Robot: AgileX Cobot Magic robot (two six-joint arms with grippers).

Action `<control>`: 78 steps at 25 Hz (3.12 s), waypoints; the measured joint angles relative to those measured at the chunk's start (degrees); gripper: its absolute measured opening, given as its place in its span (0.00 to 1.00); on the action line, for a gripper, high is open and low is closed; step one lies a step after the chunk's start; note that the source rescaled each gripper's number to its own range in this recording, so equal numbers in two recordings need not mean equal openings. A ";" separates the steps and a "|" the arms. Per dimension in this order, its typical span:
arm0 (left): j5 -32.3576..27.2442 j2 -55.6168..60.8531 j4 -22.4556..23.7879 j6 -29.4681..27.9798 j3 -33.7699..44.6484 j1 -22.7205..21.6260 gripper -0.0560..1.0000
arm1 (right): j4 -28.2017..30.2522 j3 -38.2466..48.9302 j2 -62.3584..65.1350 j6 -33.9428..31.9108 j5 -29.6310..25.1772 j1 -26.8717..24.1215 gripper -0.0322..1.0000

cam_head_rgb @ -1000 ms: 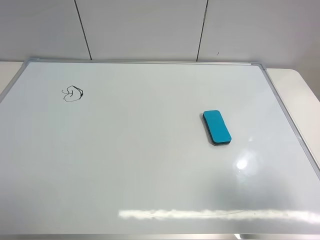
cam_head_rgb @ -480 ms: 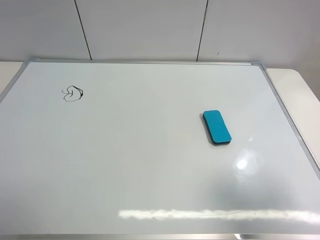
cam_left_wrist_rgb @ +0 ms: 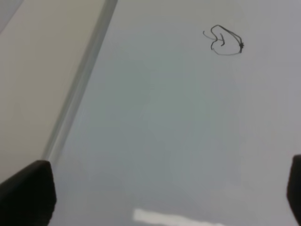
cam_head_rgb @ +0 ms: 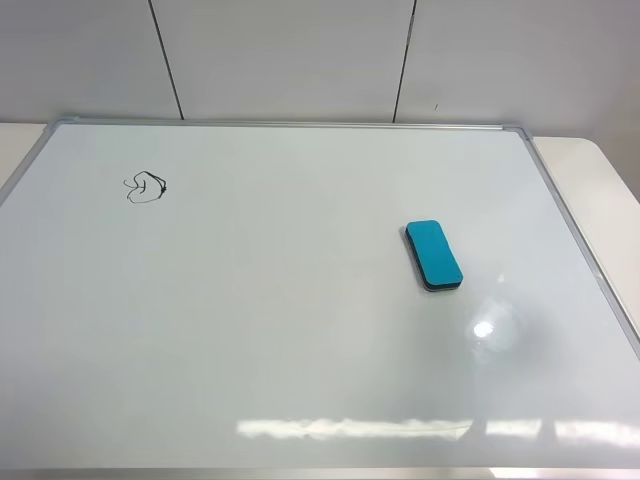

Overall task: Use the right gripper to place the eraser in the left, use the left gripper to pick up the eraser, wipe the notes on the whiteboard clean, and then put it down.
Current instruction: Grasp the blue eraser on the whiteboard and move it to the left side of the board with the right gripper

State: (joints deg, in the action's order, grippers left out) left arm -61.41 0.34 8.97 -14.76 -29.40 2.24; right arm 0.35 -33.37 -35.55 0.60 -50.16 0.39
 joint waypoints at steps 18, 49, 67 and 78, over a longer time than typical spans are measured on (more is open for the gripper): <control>0.00 0.00 0.00 0.00 0.00 0.00 1.00 | -34.59 -23.83 -48.34 26.63 12.51 15.44 0.05; 0.00 0.00 0.00 0.00 0.00 0.00 1.00 | 6.29 -24.02 -69.27 -3.65 18.81 27.37 0.03; 0.00 0.00 0.00 0.00 0.00 0.00 1.00 | 6.40 -24.02 -70.81 -2.21 20.80 24.43 0.03; 0.00 0.00 0.00 0.00 0.00 0.00 1.00 | 5.12 -24.25 -72.31 -1.65 23.16 24.43 0.03</control>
State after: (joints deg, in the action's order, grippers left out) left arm -61.41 0.34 8.97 -14.76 -29.40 2.24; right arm 5.47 -57.62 -107.86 -1.05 -27.00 24.82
